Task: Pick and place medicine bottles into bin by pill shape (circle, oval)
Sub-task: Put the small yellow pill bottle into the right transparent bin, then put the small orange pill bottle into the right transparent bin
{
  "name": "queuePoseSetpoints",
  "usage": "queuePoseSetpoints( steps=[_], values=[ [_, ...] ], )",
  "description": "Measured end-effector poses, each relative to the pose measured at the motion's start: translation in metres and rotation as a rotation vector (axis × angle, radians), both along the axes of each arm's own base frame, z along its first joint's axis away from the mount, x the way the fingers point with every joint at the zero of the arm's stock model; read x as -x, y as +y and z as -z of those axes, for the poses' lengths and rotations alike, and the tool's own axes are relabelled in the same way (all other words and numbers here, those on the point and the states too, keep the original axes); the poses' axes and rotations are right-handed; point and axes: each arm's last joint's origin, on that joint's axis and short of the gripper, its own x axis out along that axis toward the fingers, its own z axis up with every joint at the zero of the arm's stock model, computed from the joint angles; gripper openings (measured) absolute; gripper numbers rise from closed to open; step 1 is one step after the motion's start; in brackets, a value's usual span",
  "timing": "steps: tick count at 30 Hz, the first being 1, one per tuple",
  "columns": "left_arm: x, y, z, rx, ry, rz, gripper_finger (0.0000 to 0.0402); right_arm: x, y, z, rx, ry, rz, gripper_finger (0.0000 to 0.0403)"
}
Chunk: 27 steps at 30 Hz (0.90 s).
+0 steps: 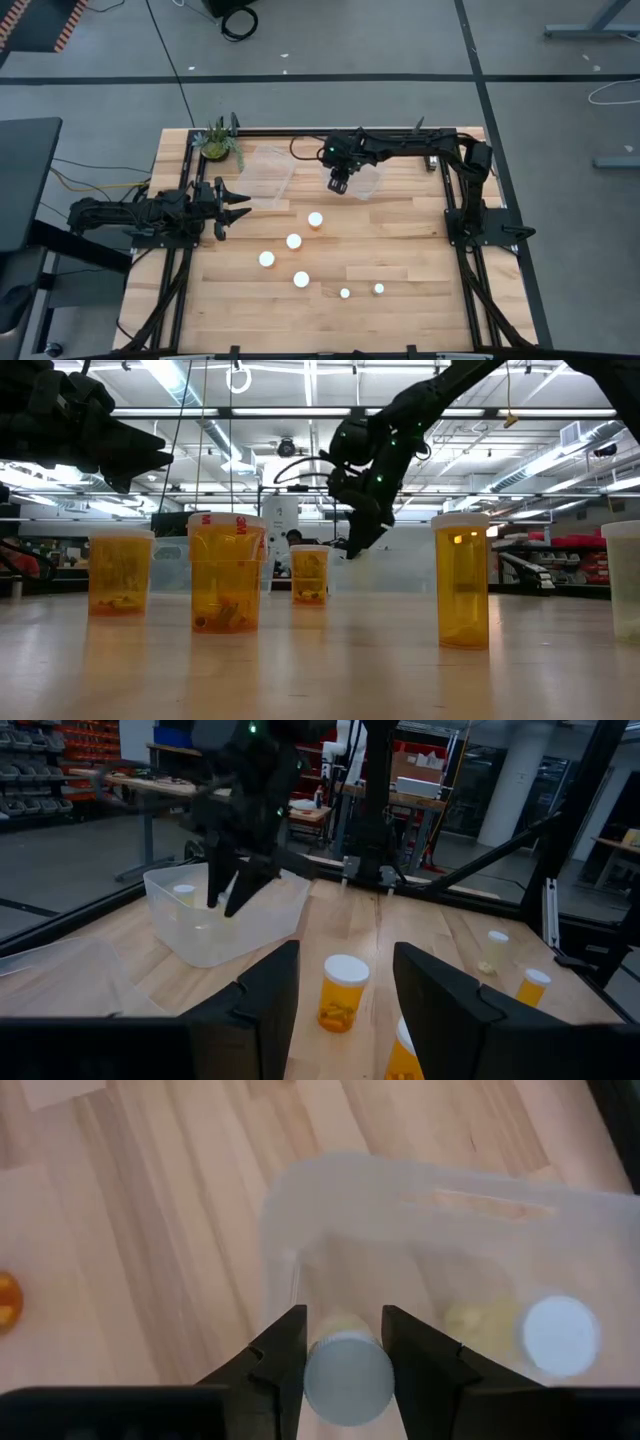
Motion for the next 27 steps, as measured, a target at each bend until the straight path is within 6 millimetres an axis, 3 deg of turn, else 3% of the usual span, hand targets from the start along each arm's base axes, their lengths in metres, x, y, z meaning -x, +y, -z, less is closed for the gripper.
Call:
queuePoseSetpoints(
  steps=[15,27],
  values=[
    [0.0000,0.0000,0.0000,0.000,0.000,0.000,0.0172,0.0009,0.0003,0.0055,0.004,-0.011,0.001,0.0134],
    [0.0000,0.0000,0.0000,0.000,0.000,0.000,0.0172,0.0004,0.0001,0.0051,0.011,-0.015,-0.005,0.0176]
  ],
)
